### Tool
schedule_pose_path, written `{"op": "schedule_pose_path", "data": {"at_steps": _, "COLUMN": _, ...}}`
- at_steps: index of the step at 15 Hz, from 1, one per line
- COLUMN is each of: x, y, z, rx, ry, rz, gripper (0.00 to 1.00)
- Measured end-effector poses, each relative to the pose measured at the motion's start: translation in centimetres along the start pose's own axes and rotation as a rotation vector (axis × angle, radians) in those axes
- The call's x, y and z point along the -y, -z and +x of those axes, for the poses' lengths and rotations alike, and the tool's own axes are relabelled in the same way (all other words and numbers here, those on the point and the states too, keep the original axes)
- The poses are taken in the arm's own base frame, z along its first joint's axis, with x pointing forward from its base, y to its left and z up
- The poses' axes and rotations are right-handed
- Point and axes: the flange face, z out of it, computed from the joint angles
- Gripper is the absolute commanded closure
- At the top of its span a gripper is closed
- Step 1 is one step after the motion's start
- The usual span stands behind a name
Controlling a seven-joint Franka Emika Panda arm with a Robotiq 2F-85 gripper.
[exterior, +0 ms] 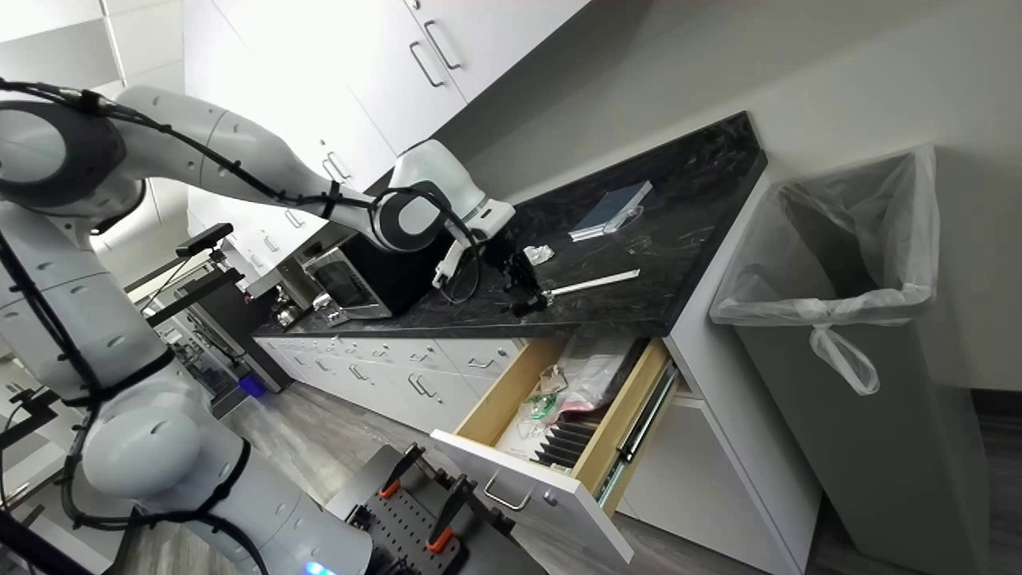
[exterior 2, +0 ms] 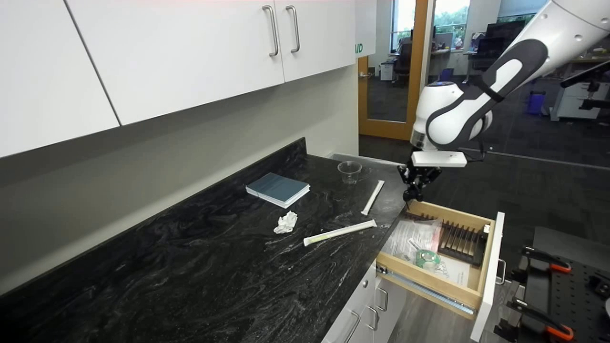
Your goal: Place the tape and black object inside the open drawer then close the drawer
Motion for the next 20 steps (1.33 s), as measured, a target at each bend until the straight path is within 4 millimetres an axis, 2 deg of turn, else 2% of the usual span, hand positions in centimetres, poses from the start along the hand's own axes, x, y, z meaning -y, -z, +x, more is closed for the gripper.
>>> {"op": "schedule_pose_path", "data": {"at_steps": 1, "x": -1.6, "y": 0.0, "z": -1.1, "rx": 0.025, "ry": 0.032, "rz": 0.000, "gripper": 0.91}}
{"op": "schedule_pose_path", "data": {"at_steps": 2, "x": -3.3, "y": -0.1, "z": -2.2, "rx": 0.052, "ry": 0.059, "rz": -0.001, "gripper": 0.72}}
{"op": "schedule_pose_path", "data": {"at_steps": 3, "x": -4.7, "y": 0.0, "z": -3.2, "rx": 0.077, "ry": 0.078, "rz": -0.007, "gripper": 0.72}}
{"op": "schedule_pose_path", "data": {"at_steps": 5, "x": -6.2, "y": 0.3, "z": -4.2, "rx": 0.098, "ry": 0.094, "rz": -0.008, "gripper": 0.72}}
{"op": "schedule_pose_path", "data": {"at_steps": 6, "x": -6.4, "y": 0.6, "z": -4.4, "rx": 0.098, "ry": 0.094, "rz": -0.006, "gripper": 0.91}}
{"op": "schedule_pose_path", "data": {"at_steps": 9, "x": -6.3, "y": 0.5, "z": -4.6, "rx": 0.100, "ry": 0.098, "rz": -0.007, "gripper": 0.91}}
{"op": "schedule_pose_path", "data": {"at_steps": 11, "x": -6.5, "y": -0.2, "z": -5.3, "rx": 0.114, "ry": 0.106, "rz": -0.020, "gripper": 0.91}}
{"op": "schedule_pose_path", "data": {"at_steps": 14, "x": -7.4, "y": -2.2, "z": -6.9, "rx": 0.151, "ry": 0.112, "rz": -0.052, "gripper": 0.91}}
{"op": "schedule_pose_path", "data": {"at_steps": 18, "x": -7.8, "y": -5.2, "z": -7.5, "rx": 0.105, "ry": 0.098, "rz": -0.041, "gripper": 0.93}}
{"op": "schedule_pose_path", "data": {"at_steps": 19, "x": -7.6, "y": -5.9, "z": -7.6, "rx": 0.087, "ry": 0.094, "rz": -0.027, "gripper": 0.55}}
{"op": "schedule_pose_path", "data": {"at_steps": 20, "x": -7.3, "y": -6.7, "z": -7.9, "rx": 0.075, "ry": 0.097, "rz": -0.010, "gripper": 0.45}}
